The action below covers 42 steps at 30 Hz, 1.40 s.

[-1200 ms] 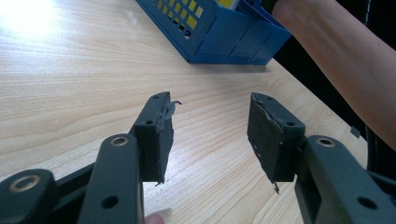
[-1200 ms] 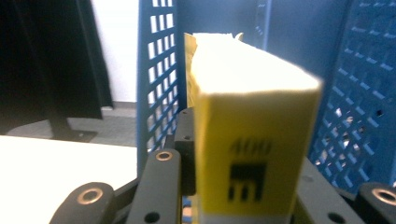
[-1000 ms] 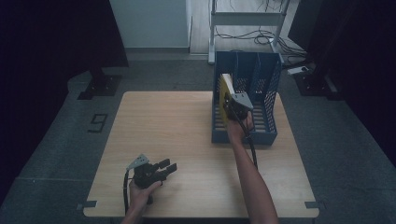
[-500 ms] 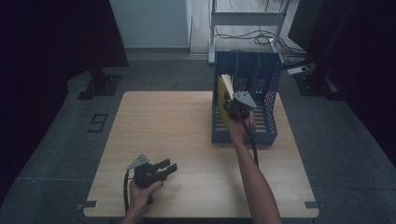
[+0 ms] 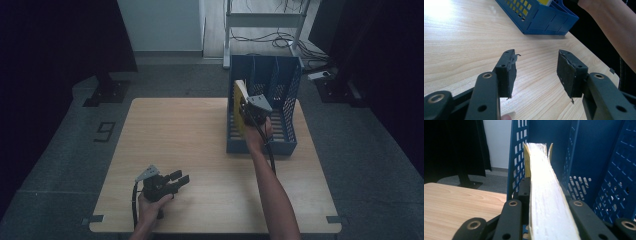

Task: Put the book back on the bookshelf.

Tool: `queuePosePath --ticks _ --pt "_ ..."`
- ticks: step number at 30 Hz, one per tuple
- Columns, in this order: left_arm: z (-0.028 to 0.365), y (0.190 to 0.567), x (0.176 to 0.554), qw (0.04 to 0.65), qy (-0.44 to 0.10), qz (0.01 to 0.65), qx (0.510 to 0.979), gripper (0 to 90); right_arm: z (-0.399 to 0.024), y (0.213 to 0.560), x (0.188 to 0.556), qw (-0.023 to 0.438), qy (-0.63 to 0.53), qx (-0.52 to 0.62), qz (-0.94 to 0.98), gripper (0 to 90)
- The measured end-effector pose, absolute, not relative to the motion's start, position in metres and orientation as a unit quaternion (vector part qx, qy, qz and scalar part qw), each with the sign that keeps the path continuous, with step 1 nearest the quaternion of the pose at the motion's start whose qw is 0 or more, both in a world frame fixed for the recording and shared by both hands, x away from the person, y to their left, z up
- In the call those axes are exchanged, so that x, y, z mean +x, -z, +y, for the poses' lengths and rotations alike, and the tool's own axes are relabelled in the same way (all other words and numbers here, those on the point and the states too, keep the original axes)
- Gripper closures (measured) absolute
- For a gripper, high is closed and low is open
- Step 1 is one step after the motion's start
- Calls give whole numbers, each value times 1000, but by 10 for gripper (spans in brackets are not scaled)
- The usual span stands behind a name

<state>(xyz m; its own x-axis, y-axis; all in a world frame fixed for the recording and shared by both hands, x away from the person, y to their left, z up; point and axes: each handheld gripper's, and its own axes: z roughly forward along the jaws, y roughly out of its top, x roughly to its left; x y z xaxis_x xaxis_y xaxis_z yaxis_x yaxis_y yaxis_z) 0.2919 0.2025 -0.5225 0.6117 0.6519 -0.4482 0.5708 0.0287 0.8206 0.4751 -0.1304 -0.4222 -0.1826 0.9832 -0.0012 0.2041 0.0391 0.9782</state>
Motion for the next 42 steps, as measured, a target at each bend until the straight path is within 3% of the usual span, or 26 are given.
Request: queuePosePath --ticks 24,42 --pt "204 523 293 568 -36 442 694 499 -128 419 478 404 -487 504 588 747" --pt "213 526 296 571 -39 452 684 504 -118 414 502 422 -485 509 572 747"
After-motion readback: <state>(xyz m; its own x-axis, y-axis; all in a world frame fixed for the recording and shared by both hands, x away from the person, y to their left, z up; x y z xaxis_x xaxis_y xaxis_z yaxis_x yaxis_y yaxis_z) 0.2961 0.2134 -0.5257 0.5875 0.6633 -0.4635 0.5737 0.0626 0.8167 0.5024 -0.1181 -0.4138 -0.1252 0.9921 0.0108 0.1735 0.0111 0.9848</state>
